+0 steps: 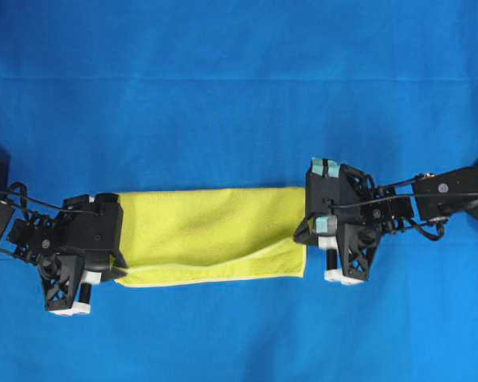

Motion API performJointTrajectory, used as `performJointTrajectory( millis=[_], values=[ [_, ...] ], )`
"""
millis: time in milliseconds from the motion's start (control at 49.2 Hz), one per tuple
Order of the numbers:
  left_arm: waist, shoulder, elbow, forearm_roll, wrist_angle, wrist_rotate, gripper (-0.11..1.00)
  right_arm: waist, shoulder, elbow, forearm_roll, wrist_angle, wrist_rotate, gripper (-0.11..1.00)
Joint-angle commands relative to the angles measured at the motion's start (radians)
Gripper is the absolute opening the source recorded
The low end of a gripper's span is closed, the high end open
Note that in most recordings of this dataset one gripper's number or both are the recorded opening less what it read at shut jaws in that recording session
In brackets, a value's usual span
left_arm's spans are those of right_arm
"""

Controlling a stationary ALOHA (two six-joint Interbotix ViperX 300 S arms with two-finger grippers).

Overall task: Fold the yellow towel.
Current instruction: 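Open both grippers and lift them off the folded edge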

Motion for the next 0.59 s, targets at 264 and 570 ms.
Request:
performJointTrajectory(
  millis=[264,570],
  values=[
    [-0.003,-0.057,-0.021,-0.002,0.023,0.038,0.75,-0.003,-0.087,-0.020,-0.012,0.021,-0.005,0.49],
    [0.173,-0.087,-0.009,0.000,0.044,0.141,0.70,-0.144,-0.098,-0.017,-0.034,0.040,-0.006,0.50]
  ],
)
